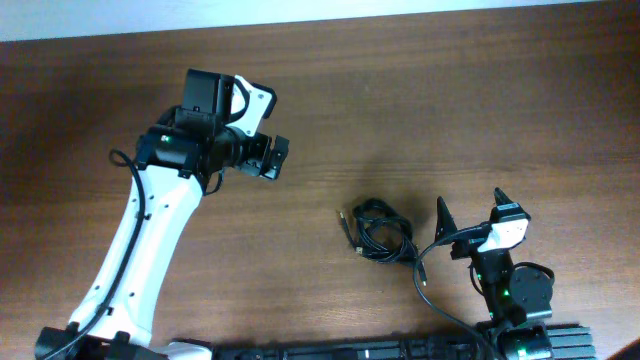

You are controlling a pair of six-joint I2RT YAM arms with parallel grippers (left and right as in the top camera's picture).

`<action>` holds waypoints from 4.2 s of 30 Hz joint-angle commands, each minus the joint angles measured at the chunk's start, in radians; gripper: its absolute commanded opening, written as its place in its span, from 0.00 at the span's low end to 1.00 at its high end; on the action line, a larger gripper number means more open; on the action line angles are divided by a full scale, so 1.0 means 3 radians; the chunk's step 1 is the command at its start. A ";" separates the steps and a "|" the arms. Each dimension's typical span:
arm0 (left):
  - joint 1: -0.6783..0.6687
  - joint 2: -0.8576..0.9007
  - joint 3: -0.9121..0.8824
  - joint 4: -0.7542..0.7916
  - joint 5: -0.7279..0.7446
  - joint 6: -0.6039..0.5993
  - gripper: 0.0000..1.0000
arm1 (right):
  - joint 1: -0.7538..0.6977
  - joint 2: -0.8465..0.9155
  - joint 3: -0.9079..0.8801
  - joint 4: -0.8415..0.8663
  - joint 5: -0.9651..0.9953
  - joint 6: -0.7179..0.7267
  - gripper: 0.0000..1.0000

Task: Untangle cables
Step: 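Raise the left gripper forward and up above the cable bundle, then lower the right gripper onto the black cable bundle and grasp it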

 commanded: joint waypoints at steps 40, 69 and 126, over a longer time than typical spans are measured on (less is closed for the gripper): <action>-0.0014 0.0032 0.0064 0.0287 0.0231 0.0018 0.99 | 0.0024 -0.0015 -0.0017 0.0001 -0.0010 -0.0023 1.00; -0.0014 0.0033 0.0064 0.0107 0.0317 0.0018 0.99 | 0.0022 0.2808 0.2547 -0.1731 -0.1429 -0.0024 1.00; -0.0014 0.0033 0.0060 0.0102 0.0291 0.0020 0.99 | 0.0024 0.5360 0.2496 -0.2126 -0.2195 -0.1331 0.07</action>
